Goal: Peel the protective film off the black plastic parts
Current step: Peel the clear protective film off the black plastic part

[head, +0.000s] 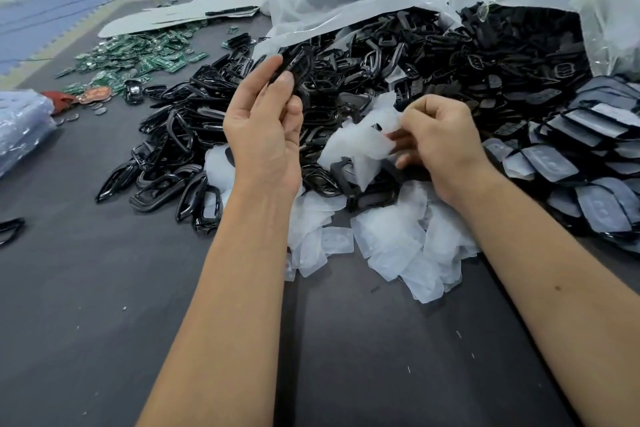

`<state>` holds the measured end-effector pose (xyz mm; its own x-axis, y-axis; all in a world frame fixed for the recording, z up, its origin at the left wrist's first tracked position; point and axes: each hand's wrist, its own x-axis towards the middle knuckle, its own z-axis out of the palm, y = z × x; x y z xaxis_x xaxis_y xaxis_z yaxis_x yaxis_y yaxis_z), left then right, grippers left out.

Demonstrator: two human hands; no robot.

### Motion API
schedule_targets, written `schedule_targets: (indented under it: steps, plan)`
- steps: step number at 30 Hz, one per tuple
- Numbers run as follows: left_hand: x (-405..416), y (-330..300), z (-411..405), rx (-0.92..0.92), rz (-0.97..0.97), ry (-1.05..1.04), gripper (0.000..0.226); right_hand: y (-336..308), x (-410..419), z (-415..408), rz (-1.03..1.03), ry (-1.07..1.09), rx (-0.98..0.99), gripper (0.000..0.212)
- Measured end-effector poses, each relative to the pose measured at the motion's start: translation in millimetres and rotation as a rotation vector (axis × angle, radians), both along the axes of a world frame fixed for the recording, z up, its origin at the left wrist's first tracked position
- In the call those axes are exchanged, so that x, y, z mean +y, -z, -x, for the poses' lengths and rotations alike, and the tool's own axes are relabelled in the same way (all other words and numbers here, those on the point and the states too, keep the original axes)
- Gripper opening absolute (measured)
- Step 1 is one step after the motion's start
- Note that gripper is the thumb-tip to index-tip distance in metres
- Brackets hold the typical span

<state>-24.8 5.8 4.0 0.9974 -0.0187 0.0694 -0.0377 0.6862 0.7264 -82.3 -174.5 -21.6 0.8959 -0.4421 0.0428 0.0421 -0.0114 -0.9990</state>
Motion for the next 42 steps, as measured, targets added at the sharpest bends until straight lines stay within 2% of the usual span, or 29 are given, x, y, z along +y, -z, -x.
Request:
schedule_targets:
  steps: [4,6,9,12,16,19,21,23,25,27,31,35,40,42]
  plan:
    - [-18.0,1.6,7.5,-0.012,-0.126,0.075,0.021,3.7,2.6,-1.3,0.145,0.039,-0.013,0.017]
    - [-28.3,4.9,12.4,-0.017,-0.218,0.109,0.022,2.2,1.9,-0.8,0.134,0.026,-0.013,0.020]
    - [-39.7,10.2,18.9,-0.058,-0.370,0.158,0.021,-0.4,-0.1,0.7,0.088,-0.013,-0.021,0.011]
    - [-47.9,14.3,23.3,-0.044,-0.503,0.142,0.019,-2.1,-3.9,3.3,0.124,-0.030,-0.020,0.007]
    - [-48.3,18.9,22.5,0.053,-0.573,0.053,0.017,-4.5,-8.8,5.4,0.151,-0.067,-0.030,0.013]
    - [-48.3,23.6,21.2,0.045,-0.680,-0.053,0.021,-11.4,-14.2,7.7,-0.038,-0.143,-0.148,0.009]
    - [-52.0,27.3,21.7,-0.027,-0.793,-0.111,0.025,-16.5,-18.6,8.9,-0.238,-0.192,-0.239,0.007]
    - [-55.1,28.8,22.7,-0.102,-0.906,-0.126,0.025,-18.4,-21.2,9.5,-0.321,-0.208,-0.271,0.009]
    - [-54.8,28.1,22.9,-0.117,-0.892,-0.098,0.023,-16.8,-19.9,9.2,-0.257,-0.203,-0.241,0.017]
    - [-51.4,25.7,22.6,-0.091,-0.781,-0.073,0.024,-13.3,-17.2,8.5,-0.175,-0.204,-0.198,0.026]
    - [-42.2,21.3,19.7,-0.048,-0.639,-0.150,0.023,-9.7,-12.5,7.8,-0.096,-0.253,-0.179,0.034]
    - [-33.5,18.7,15.3,-0.043,-0.584,-0.203,0.023,-9.8,-10.1,5.4,-0.164,-0.309,-0.174,0.033]
    - [-29.6,17.6,11.8,-0.033,-0.559,-0.237,0.021,-7.1,-12.6,7.6,0.086,-0.288,-0.164,0.053]
    - [-29.3,17.8,11.7,-0.037,-0.550,-0.225,0.020,-6.5,-11.9,7.9,0.109,-0.275,-0.170,0.054]
